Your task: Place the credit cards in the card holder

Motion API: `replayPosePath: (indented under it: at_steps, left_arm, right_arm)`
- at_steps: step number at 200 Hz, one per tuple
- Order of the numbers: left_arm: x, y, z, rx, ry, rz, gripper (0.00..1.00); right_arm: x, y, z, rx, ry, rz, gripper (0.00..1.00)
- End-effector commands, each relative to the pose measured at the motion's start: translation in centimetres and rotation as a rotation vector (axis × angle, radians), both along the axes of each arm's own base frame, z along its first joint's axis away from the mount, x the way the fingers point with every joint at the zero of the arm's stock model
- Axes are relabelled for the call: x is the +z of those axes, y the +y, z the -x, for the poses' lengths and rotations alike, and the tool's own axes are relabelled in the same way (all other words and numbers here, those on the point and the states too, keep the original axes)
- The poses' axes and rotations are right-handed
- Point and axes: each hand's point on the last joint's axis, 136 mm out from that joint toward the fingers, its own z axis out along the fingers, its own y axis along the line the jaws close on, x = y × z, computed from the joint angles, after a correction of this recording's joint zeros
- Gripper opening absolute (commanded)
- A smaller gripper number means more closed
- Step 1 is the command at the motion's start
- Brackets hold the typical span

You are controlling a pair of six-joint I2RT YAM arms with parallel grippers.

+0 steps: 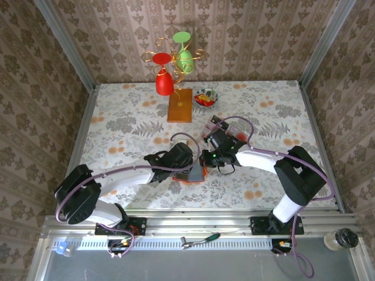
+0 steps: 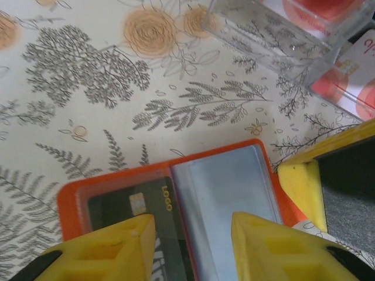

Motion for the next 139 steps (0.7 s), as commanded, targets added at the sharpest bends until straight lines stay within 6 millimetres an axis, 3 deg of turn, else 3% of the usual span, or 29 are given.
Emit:
replayPosePath:
  at_steps: [1, 40, 74, 139]
  left_arm:
    - [-0.4, -0.5, 0.3, 0.018, 0.010, 0.030, 0.40]
    - [-1.9, 0.5, 0.6, 0.022, 0.011, -0.002, 0.41]
    - [-2.8, 1.0, 0.5, 0.017, 0.009, -0.038, 0.41]
    - [-4.2, 2.1, 0.3, 0.030, 0.024, -0.076, 0.40]
  right_arm:
    - [0.1, -0.4, 0.5, 0.002, 0.006, 0.010, 0.00]
    - [0.6, 0.8, 0.8, 0.022, -0.002, -0.006, 0.00]
    - [-0.5, 1.3, 0.8, 0.027, 0.011, 0.014, 0.00]
    - [-1.9, -2.2, 0.7, -0.039, -0.004, 0.094, 0.00]
